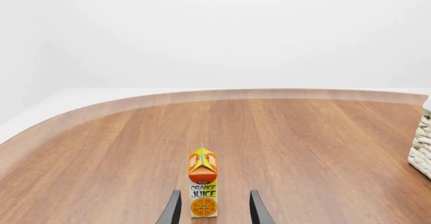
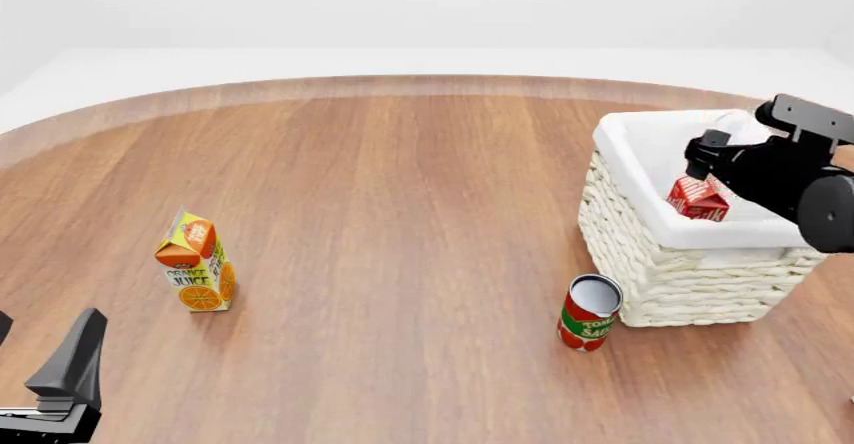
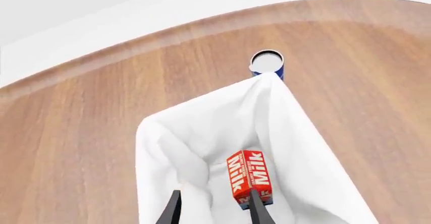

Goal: Pick the milk and place it in the basket.

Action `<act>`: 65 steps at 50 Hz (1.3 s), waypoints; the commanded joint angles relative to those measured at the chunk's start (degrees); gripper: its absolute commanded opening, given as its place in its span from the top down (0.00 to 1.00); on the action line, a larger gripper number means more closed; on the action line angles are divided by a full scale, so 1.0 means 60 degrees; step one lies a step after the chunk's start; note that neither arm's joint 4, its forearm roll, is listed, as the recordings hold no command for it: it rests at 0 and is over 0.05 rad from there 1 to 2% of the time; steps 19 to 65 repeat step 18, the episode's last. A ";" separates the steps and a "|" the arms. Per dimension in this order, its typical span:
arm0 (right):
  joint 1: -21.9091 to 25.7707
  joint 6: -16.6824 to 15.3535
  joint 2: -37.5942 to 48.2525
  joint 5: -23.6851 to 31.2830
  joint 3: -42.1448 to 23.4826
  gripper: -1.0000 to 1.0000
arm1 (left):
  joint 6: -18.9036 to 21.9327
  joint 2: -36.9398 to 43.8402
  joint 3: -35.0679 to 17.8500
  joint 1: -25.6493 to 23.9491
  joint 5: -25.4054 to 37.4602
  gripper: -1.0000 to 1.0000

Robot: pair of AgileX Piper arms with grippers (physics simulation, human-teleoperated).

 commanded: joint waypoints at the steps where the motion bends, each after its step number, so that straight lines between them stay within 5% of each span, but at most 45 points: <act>1: 0.0051 -0.0323 -0.1199 0.0649 0.0364 0.00 | 0.0000 0.0000 0.0000 0.0000 0.0000 0.00; 18: 0.0055 -0.0847 -0.2938 0.1482 0.1158 0.00 | 0.0000 0.0000 0.0000 0.0000 0.0000 0.00; 65: 0.0055 -0.0847 -0.2938 0.1482 0.1158 0.00 | 0.0000 0.0000 0.0000 0.0000 0.0000 0.00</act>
